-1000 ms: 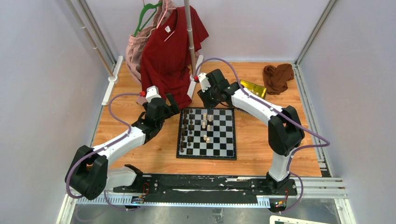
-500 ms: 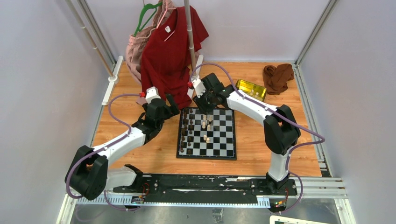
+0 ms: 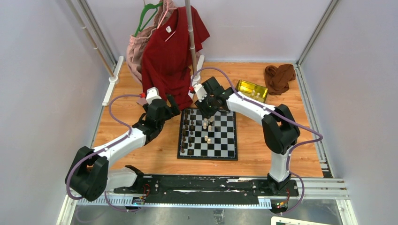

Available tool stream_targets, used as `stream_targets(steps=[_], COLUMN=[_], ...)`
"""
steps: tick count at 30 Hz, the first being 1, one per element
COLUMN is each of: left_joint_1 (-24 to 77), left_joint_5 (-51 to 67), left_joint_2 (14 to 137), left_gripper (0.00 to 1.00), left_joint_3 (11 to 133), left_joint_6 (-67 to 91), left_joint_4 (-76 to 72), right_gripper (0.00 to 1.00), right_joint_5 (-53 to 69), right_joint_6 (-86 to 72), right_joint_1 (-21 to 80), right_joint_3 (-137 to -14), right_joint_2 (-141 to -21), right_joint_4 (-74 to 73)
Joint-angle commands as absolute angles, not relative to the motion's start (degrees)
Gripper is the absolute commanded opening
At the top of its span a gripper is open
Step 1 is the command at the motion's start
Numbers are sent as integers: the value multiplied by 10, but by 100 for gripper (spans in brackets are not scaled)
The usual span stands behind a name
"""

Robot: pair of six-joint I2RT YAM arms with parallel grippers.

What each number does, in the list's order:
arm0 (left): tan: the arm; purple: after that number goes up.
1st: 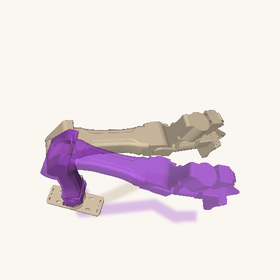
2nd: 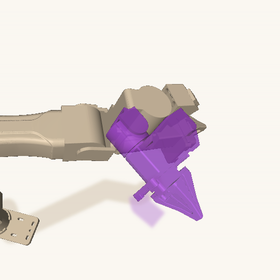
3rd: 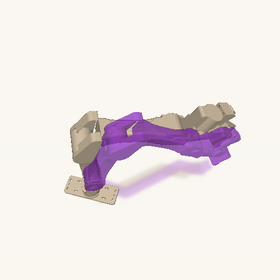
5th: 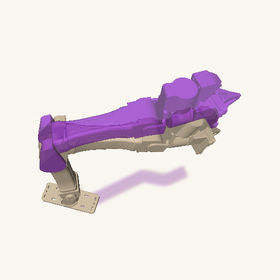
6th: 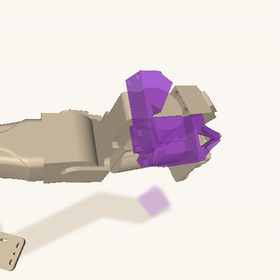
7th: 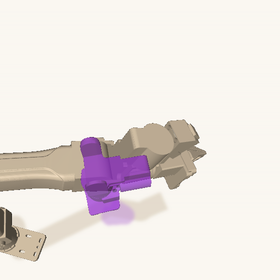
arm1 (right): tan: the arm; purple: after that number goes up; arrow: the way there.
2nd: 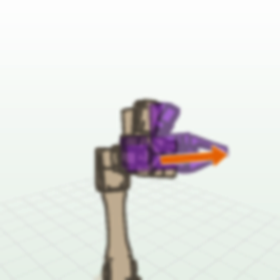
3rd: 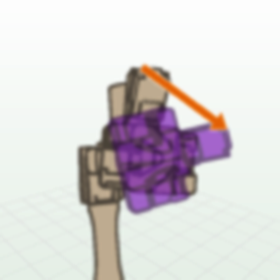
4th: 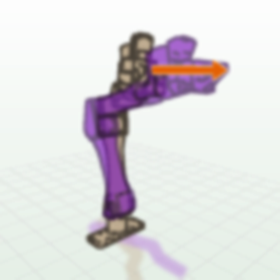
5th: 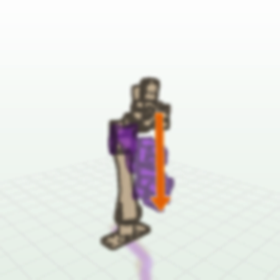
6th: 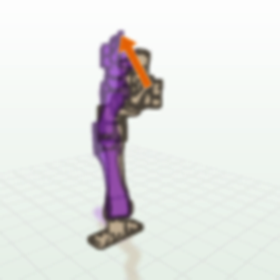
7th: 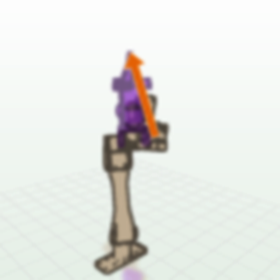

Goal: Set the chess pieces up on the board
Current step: Pick up the chess piece from the chessboard.

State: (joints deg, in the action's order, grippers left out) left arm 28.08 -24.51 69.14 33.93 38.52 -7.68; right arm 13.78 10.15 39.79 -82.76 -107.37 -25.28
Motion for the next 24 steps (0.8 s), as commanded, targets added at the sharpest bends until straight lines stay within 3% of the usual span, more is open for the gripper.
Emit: stream_targets(steps=[1,5,11,24], left_joint_1=[277,277,277,277], left_joint_5=[-262,-264,-265,-263], left_joint_2=[687,687,690,685], left_gripper=[100,100,100,100], left_joint_3=[336,336,333,325], left_joint_6=[383,382,382,388], left_joint_4=[-98,-98,-99,-99], right_gripper=[35,26,1,0], right_joint_5=[141,136,122,122], right_joint_6=[109,112,110,49], right_joint_1=[406,405,404,370], right_joint_3=[-825,-830,-832,-790], right_joint_2=[-1094,-1105,-1116,-1045], right_joint_4=[-265,-265,-264,-197])
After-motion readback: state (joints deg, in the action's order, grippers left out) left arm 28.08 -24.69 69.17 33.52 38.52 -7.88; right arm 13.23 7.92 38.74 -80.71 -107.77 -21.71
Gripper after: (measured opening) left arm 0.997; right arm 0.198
